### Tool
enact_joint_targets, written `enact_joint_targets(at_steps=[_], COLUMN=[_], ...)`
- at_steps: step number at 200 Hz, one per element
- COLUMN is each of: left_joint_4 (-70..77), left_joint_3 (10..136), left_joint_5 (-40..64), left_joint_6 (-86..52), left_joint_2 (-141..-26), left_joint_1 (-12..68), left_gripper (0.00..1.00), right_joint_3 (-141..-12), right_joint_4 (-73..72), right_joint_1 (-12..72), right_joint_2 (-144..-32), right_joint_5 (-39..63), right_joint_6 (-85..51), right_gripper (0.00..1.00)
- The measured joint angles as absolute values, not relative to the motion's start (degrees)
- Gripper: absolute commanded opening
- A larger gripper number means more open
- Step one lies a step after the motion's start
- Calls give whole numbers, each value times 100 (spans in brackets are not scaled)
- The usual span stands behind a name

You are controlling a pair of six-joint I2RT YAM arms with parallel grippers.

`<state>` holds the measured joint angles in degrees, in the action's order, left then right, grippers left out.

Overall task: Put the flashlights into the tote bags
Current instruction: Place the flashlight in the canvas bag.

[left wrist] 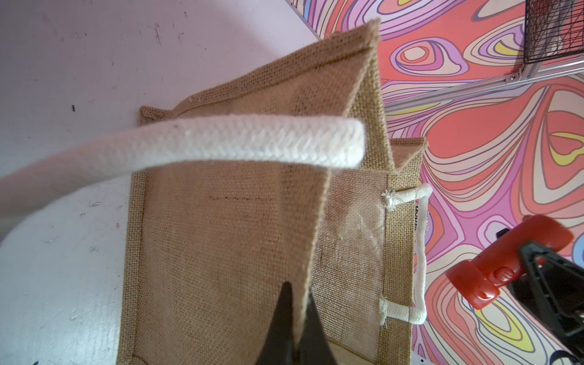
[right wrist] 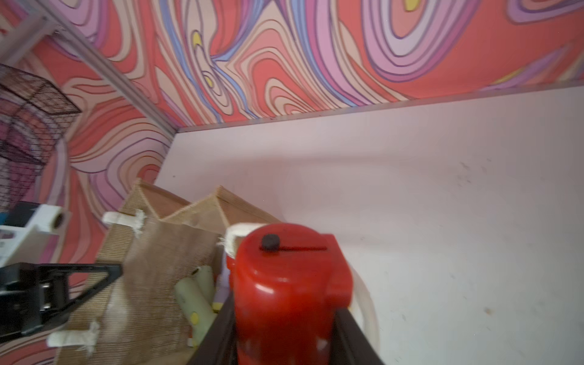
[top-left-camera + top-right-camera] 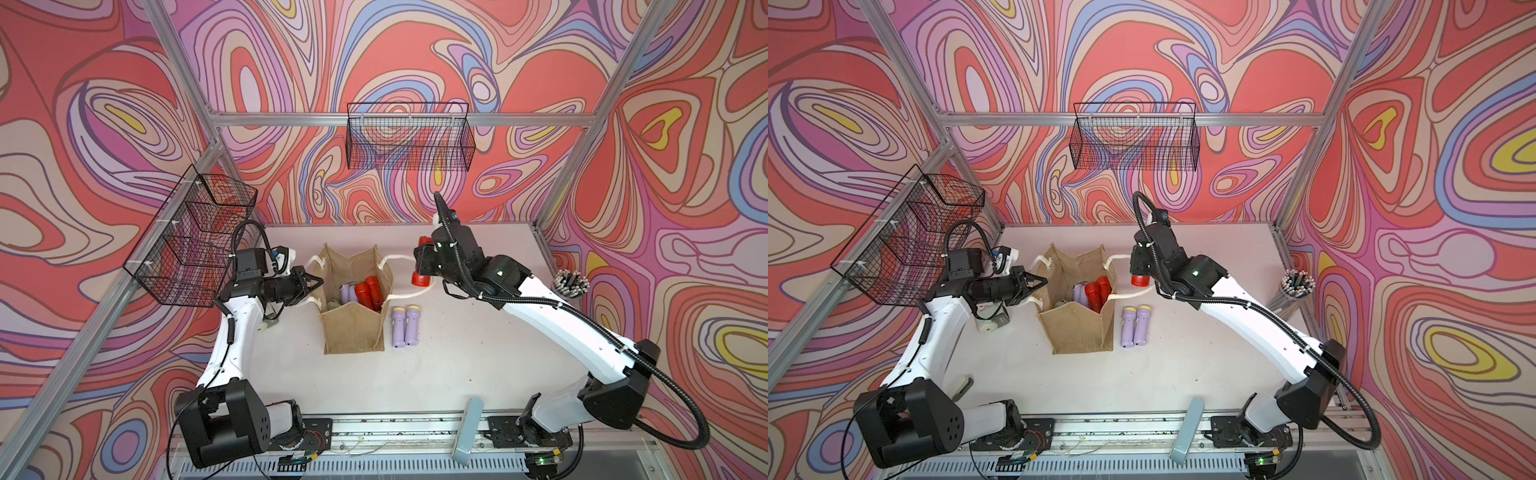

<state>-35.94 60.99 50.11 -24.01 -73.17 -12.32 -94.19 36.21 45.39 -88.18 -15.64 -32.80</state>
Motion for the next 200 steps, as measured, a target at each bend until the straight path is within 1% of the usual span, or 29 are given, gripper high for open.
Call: enact_joint_targets(at_steps=[24,52,99,138,200], left_joint_4=[-3597,-3594,-3594,-3594,-3592], left_joint_3=[6099,6099,6099,6097,6097], left_joint_5=[5009,5009,5011,5013,5015], left_joint_6=[-2397,-2397,-2399,-2401,-2403], left_joint_2=[-7317,-7317,-7317,-7317,-7317], left_joint_1=[-1232,-1232,-1232,-1232,-1232], left_gripper=[0,0,0,0,0], right_joint_3=[-10103,-10790,-11083,-11083,-10875], right_joint_4=[3114,2749,2661,2718,3030], right_joint_1=[4578,4757,5144,5282,5341], right_joint_2=[-9557,-10429,-11500,-11950,-12149], right_joint_5=[-838,-259,419,714,725], right_joint_6=[-3157,-3063,-3046,-3050,-3168], right_gripper=[20,20,20,19,18])
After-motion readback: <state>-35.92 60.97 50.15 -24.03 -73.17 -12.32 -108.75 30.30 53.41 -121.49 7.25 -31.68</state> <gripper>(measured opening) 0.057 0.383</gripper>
